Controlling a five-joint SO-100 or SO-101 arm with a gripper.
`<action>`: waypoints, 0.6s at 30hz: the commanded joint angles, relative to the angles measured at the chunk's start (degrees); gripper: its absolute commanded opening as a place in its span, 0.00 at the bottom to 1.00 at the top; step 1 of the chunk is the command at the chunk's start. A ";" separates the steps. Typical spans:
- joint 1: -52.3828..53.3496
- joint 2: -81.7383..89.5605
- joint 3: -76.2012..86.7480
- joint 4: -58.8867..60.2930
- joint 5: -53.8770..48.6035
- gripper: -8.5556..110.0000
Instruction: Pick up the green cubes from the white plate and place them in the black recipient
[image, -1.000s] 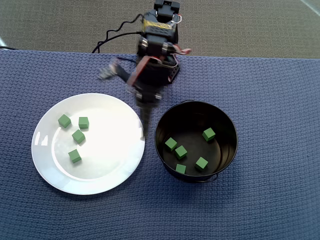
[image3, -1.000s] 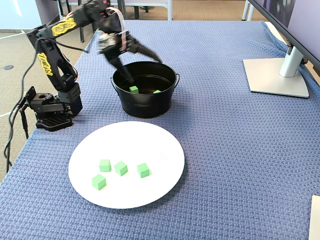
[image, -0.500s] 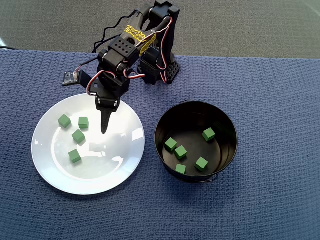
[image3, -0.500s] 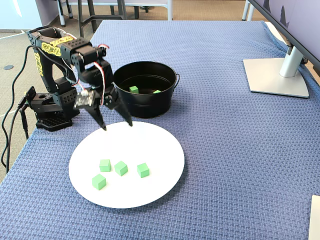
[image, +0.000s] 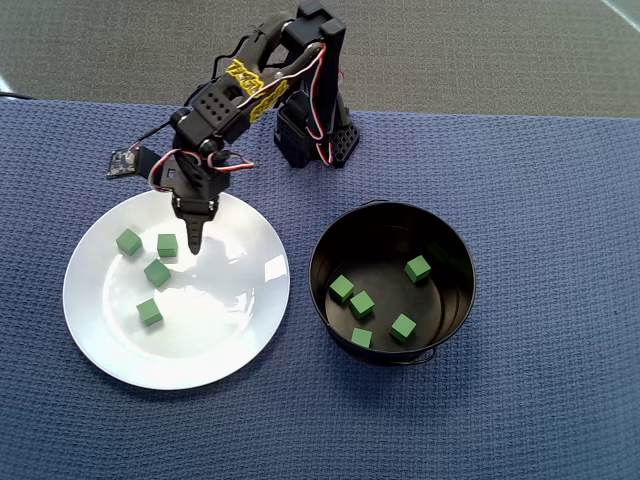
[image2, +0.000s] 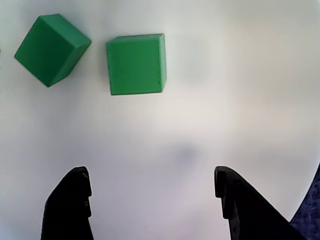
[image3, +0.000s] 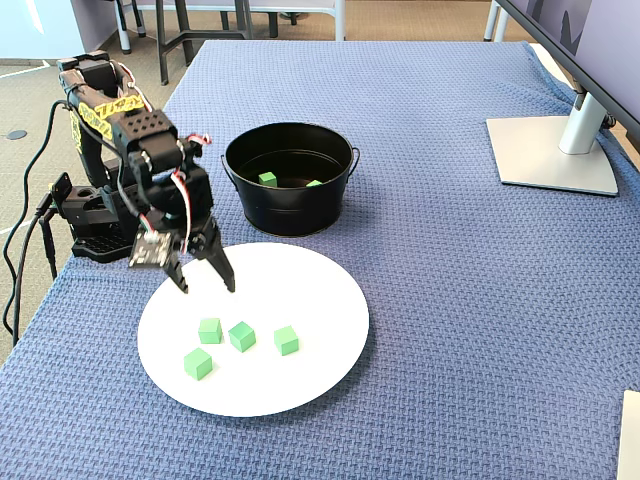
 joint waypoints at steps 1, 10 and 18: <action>1.85 -2.20 -4.39 -1.32 -1.23 0.29; 2.55 -6.86 -8.09 -2.90 -0.62 0.28; 2.81 -11.87 -12.48 -3.25 -0.53 0.25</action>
